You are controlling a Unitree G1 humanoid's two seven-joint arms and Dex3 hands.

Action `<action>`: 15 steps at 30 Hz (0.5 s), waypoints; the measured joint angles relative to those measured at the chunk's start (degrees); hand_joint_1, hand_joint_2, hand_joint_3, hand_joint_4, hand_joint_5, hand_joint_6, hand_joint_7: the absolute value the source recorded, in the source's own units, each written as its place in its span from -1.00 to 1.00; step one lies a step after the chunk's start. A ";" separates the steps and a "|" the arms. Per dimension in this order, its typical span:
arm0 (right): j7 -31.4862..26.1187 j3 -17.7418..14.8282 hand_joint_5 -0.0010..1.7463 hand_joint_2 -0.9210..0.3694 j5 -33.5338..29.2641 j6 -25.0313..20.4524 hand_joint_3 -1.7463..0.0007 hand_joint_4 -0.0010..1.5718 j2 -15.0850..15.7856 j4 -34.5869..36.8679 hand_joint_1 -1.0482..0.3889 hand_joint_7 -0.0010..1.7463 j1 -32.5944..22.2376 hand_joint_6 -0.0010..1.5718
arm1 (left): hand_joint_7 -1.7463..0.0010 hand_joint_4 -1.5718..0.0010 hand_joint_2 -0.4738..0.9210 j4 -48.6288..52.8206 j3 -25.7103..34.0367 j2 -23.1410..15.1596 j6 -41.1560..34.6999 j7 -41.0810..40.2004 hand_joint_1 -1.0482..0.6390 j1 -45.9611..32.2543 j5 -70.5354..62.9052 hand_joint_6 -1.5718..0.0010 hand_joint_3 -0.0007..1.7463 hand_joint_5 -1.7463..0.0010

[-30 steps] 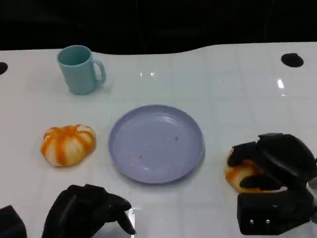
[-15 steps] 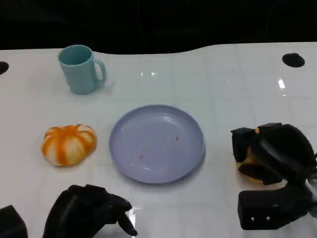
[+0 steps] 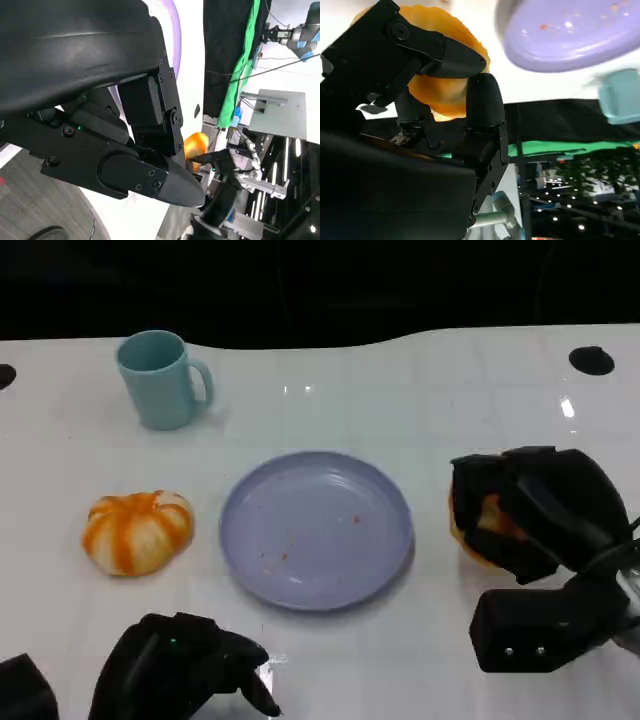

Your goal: Grasp the bread from the table and place it into the plate.

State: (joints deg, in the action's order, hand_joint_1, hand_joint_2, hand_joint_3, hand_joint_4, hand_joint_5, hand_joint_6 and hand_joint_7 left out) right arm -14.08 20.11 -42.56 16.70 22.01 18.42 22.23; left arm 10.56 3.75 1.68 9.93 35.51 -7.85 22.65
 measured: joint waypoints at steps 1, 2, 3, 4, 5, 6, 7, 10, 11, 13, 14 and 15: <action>0.29 -0.04 1.00 0.05 0.09 0.00 -0.53 0.27 -0.23 -0.57 0.32 0.97 0.21 -0.03 | 1.00 -0.65 0.91 -0.01 -0.01 0.00 0.00 0.00 -0.85 -0.01 0.00 -0.98 -1.00 0.08; 0.30 -0.08 1.00 0.07 0.18 0.04 -0.54 0.27 -0.52 -0.94 0.33 0.99 0.58 -0.04 | 1.00 -0.65 0.91 -0.03 -0.02 0.00 -0.01 -0.01 -0.85 -0.03 0.00 -0.98 -1.00 0.08; 0.30 -0.19 1.00 0.07 0.30 0.13 -0.55 0.28 -0.86 -1.14 0.31 0.99 1.02 -0.05 | 1.00 -0.66 0.91 -0.05 -0.03 0.00 -0.02 -0.02 -0.85 -0.05 0.01 -0.98 -1.00 0.08; 0.30 -0.29 1.00 0.07 0.51 0.21 -0.56 0.28 -1.23 -1.21 0.30 1.00 1.53 -0.06 | 1.00 -0.66 0.91 -0.05 -0.03 0.00 -0.04 -0.03 -0.86 -0.05 0.02 -0.98 -1.00 0.08; 0.32 -0.34 1.00 0.06 0.92 0.30 -0.57 0.29 -1.54 -1.23 0.30 1.00 2.08 -0.05 | 1.00 -0.66 0.92 -0.05 -0.02 0.00 -0.05 -0.03 -0.86 -0.05 0.02 -0.98 -0.99 0.08; 0.39 -0.44 1.00 0.05 1.31 0.55 -0.55 0.27 -1.84 -1.20 0.28 1.00 2.62 -0.06 | 1.00 -0.65 0.92 -0.05 -0.01 0.00 -0.05 -0.03 -0.86 -0.05 0.02 -0.98 -1.00 0.08; 0.61 -0.55 1.00 0.04 1.85 0.77 -0.53 0.27 -2.32 -1.18 0.28 1.00 3.23 -0.07 | 1.00 -0.65 0.92 -0.04 0.04 0.00 -0.04 -0.02 -0.86 -0.05 0.03 -0.98 -1.00 0.08; 1.68 -0.42 1.00 0.02 2.52 1.04 -0.51 0.27 -4.12 -0.95 0.24 1.00 5.12 -0.07 | 1.00 -0.66 0.91 -0.04 0.07 0.00 -0.04 -0.02 -0.86 -0.05 0.03 -0.98 -1.00 0.08; 1.80 -0.27 1.00 0.02 2.69 1.39 -0.51 0.27 -4.67 -0.67 0.24 1.00 5.57 -0.07 | 1.00 -0.66 0.91 -0.04 0.08 0.00 -0.04 -0.02 -0.86 -0.05 0.03 -0.98 -1.00 0.08; 2.21 0.29 1.00 0.05 3.07 2.17 -0.55 0.29 -5.88 -0.06 0.24 0.97 6.18 -0.04 | 1.00 -0.65 0.92 -0.02 0.09 0.00 0.01 -0.01 -0.85 -0.05 0.04 -0.98 -1.00 0.07; 2.41 0.60 1.00 0.06 3.10 2.61 -0.56 0.29 -6.51 0.37 0.24 0.96 6.40 -0.03 | 1.00 -0.65 0.92 0.00 0.09 0.00 0.08 0.00 -0.85 -0.04 0.04 -0.98 -1.00 0.07; 2.57 0.85 1.00 0.07 3.10 2.91 -0.58 0.29 -7.08 0.82 0.26 0.95 6.57 -0.01 | 0.99 -0.66 0.91 0.03 0.11 0.00 0.13 0.01 -0.85 -0.05 0.04 -0.99 -1.00 0.07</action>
State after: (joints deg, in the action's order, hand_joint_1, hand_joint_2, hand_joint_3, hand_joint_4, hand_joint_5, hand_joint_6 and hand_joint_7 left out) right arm -11.50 20.96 -39.46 19.62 14.93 19.23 28.80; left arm 10.58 3.86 1.68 10.06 35.52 -7.90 22.69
